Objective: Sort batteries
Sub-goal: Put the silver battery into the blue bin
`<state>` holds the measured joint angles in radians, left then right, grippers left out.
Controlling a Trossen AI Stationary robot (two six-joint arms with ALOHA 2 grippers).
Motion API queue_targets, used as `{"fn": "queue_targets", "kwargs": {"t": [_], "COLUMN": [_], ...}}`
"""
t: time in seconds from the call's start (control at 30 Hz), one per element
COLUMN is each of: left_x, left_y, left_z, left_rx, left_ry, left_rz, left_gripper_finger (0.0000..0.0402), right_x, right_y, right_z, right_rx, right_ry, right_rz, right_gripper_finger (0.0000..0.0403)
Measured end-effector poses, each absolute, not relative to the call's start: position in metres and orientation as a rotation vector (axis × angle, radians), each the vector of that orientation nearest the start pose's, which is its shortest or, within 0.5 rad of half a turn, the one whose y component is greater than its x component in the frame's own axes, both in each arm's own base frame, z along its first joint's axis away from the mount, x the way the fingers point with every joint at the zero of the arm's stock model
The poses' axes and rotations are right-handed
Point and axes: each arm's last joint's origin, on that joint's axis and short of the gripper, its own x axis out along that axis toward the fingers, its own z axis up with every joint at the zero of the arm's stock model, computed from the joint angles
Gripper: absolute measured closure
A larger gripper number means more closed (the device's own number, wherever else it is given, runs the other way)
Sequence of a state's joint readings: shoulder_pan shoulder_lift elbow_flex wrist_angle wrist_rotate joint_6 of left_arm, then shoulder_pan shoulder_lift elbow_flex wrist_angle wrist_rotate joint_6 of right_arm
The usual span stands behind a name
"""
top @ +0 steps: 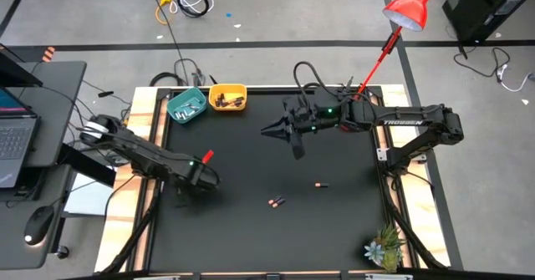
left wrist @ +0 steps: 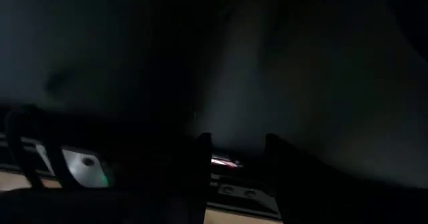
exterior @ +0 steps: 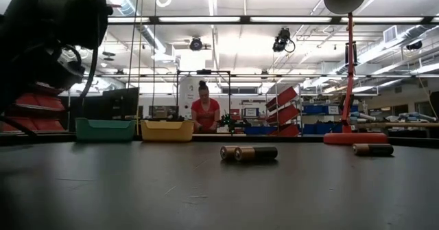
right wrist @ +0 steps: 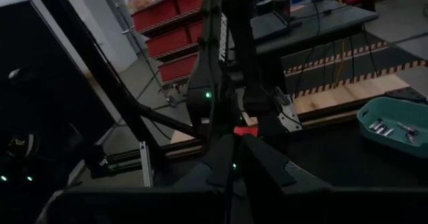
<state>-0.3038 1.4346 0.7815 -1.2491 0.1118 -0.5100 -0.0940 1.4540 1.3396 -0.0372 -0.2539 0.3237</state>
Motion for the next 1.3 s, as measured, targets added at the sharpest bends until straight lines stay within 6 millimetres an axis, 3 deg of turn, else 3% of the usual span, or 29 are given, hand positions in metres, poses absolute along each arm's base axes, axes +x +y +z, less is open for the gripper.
{"fn": "queue_targets", "kwargs": {"t": [0.23,0.53,0.77,0.9,1.3], "left_x": [0.157,0.154,0.157,0.161,0.16], "left_y": [-0.058,-0.061,-0.064,-0.063,-0.059], "left_z": [0.151,0.143,0.131,0.124,0.089], "left_rx": [-0.144,-0.097,-0.114,-0.034,-0.023], "left_ry": [2.061,2.083,2.15,2.178,2.422], "left_rz": [0.108,0.003,0.01,0.07,0.099], "left_gripper_finger": [0.0254,0.0249,0.0178,0.0142,0.0133], "right_x": [0.334,0.335,0.335,0.335,0.335], "right_y": [-0.016,-0.005,-0.005,-0.003,-0.003], "right_z": [0.383,0.383,0.383,0.383,0.383], "right_rx": [0.37,0.378,0.386,0.394,0.426], "right_ry": [0.179,0.174,0.168,0.165,0.158], "right_rz": [0.145,0.102,0.066,0.046,0.002], "right_gripper_finger": [0.0361,0.0361,0.0361,0.0361,0.0361]}}
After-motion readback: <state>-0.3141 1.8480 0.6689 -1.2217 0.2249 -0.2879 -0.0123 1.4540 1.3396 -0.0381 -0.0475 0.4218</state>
